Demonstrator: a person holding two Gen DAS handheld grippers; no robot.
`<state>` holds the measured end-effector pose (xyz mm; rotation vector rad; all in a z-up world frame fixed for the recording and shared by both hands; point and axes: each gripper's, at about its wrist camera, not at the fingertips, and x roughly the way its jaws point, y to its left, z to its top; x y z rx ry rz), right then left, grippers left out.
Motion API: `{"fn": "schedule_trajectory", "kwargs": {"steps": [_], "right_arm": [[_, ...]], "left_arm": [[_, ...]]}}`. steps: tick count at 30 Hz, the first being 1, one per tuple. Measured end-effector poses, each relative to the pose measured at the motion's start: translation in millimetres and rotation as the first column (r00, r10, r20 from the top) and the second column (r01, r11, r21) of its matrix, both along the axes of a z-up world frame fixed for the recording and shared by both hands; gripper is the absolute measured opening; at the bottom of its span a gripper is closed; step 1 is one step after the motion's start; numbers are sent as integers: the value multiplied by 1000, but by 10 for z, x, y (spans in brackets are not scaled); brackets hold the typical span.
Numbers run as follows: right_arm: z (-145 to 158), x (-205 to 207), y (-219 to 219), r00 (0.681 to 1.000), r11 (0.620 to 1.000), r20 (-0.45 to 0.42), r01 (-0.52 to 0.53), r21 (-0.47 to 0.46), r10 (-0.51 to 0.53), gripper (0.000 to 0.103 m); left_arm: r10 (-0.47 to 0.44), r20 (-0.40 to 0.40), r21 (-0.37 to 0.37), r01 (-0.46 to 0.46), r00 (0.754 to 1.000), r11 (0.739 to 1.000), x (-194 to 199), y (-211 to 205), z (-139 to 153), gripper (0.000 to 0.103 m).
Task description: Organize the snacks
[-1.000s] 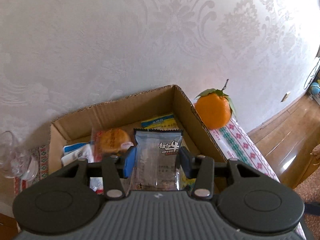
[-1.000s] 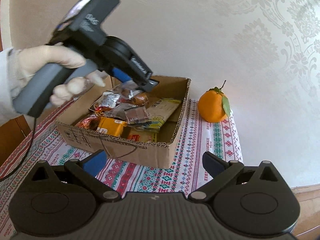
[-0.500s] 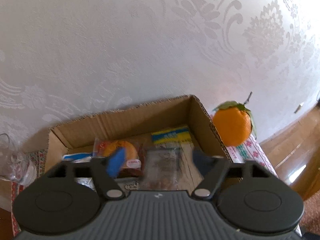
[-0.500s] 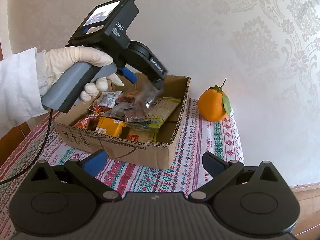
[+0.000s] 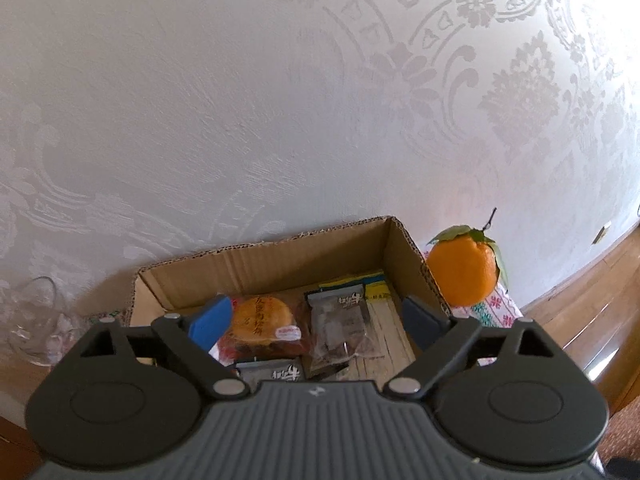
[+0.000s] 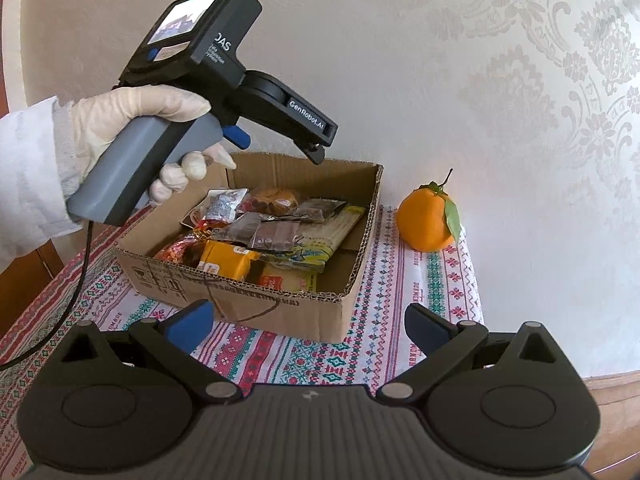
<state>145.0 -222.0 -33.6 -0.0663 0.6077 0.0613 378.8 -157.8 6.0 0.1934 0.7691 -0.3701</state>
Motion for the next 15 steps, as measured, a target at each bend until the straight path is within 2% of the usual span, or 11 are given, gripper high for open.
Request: {"fn": "schedule_trajectory", "kwargs": {"steps": [3, 4, 9, 15], "right_arm": [[25, -19, 18, 1000, 1000, 4, 3, -8, -3, 103], [34, -29, 23, 1000, 1000, 5, 4, -10, -4, 103], [86, -80, 67, 1000, 1000, 10, 9, -20, -8, 103], [131, -149, 134, 1000, 998, 6, 23, -52, -22, 103]], "left_arm": [[1, 15, 19, -1, 1000, 1000, -112, 25, 25, 93], [-4, -21, 45, 5, 1000, 999, -157, 38, 34, 93], [-10, 24, 83, 8, 1000, 997, -444, 148, 92, 93], [23, 60, 59, -27, 998, 998, -923, 442, 135, 93]]}}
